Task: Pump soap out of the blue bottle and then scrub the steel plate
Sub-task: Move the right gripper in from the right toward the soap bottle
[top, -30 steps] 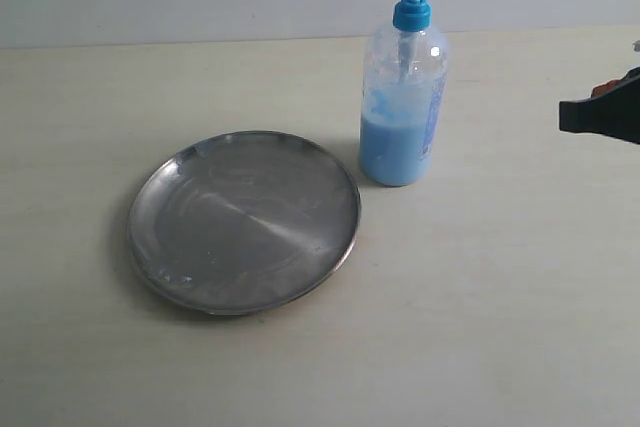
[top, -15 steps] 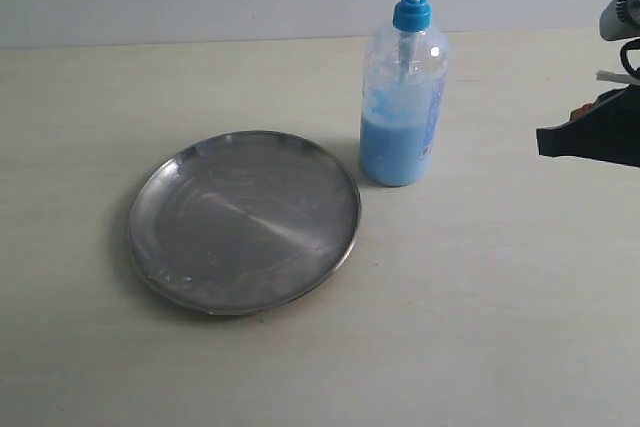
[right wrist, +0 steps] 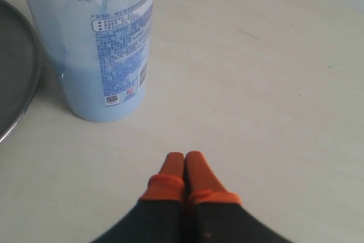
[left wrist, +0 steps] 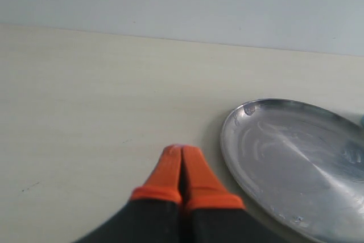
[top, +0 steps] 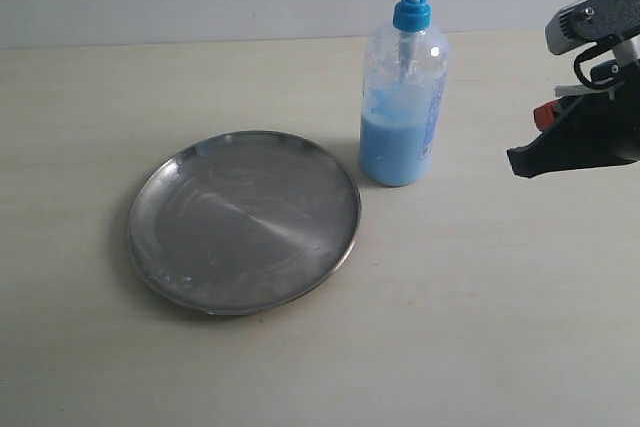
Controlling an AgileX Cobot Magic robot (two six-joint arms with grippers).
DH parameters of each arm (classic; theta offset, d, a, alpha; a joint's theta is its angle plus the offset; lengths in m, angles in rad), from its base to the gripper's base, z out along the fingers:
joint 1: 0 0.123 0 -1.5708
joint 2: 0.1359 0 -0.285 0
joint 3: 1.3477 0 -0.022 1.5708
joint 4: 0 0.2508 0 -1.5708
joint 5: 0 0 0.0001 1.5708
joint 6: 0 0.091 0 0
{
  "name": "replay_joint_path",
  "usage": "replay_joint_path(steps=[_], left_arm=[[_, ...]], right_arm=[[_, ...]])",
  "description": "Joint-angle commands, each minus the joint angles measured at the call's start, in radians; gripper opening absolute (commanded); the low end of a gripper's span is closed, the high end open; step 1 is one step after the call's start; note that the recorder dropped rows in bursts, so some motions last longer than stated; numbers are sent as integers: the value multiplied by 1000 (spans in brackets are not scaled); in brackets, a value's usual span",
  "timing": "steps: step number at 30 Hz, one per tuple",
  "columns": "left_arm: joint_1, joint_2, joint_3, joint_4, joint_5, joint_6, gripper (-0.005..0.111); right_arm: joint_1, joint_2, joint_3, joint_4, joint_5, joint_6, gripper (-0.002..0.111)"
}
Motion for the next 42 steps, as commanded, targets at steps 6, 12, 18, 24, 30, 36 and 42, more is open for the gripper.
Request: replay_joint_path(steps=[6,12,18,24,30,36,42], left_arm=[[3,-5,3,3,-7,-1,0],[3,-5,3,3,-7,-3,0],[3,-5,3,3,-7,-5,0],[3,-5,3,3,-7,-2,0],[3,-5,3,3,-7,-4,0],[3,-5,3,3,-7,-2,0],[3,-5,3,3,-7,-5,0]], right_arm=[[5,73,-10,1,-111,72,0],[5,116,-10,1,-231,110,0],[5,123,80,72,-603,131,0],[5,123,189,72,-863,127,0],[5,140,246,60,-959,113,0],[5,227,323,27,-1173,94,0],[5,319,333,9,-1284,94,0]])
